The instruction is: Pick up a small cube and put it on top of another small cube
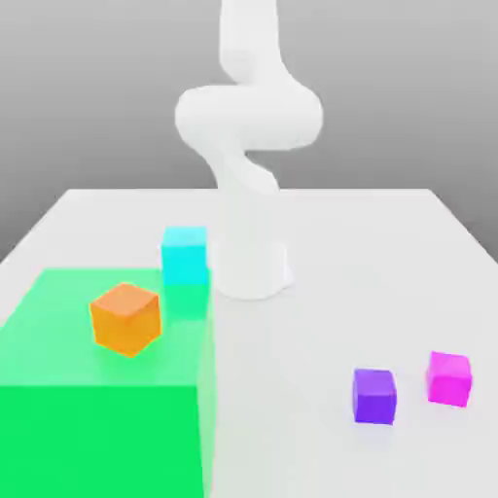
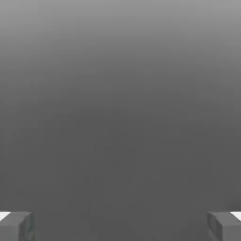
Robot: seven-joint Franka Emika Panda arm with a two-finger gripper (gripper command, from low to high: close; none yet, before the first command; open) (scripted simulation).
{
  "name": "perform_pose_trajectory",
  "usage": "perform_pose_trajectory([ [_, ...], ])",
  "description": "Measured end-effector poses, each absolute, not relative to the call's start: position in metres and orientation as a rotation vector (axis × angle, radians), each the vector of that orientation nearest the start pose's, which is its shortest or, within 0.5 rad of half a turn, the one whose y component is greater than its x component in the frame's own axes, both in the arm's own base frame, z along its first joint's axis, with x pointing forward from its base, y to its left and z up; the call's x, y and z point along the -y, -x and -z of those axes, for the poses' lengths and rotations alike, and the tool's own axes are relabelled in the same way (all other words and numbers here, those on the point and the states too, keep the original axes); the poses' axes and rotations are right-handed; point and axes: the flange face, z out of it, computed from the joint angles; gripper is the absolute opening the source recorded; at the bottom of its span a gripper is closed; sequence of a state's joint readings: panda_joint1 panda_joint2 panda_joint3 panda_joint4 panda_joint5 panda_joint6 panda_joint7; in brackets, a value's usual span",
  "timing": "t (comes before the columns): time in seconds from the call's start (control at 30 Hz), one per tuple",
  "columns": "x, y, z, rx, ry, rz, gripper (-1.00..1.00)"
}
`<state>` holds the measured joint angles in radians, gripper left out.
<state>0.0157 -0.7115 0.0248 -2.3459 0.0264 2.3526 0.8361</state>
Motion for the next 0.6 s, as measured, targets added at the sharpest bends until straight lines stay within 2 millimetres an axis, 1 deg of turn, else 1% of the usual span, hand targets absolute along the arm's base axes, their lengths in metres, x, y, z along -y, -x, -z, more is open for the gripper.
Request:
perform_pose_trajectory([
  [0.07,-0.037,-0.405,-0.615,-1.079,2.502,0.804,0.0],
  [0.13,-0.055,-0.423,-0.57,-1.102,2.533,0.707,0.0],
  [0.2,-0.074,-0.434,-0.525,-1.125,2.564,0.615,0.0],
  [0.3,-0.101,-0.44,-0.456,-1.162,2.613,0.481,0.0],
  [0.37,-0.119,-0.438,-0.411,-1.187,2.647,0.395,0.0],
  [0.47,-0.142,-0.425,-0.344,-1.227,2.701,0.272,0.0],
  [0.53,-0.154,-0.41,-0.301,-1.255,2.738,0.194,0.0],
  [0.6,-0.169,-0.39,-0.26,-1.268,2.784,0.118,0.0],
])
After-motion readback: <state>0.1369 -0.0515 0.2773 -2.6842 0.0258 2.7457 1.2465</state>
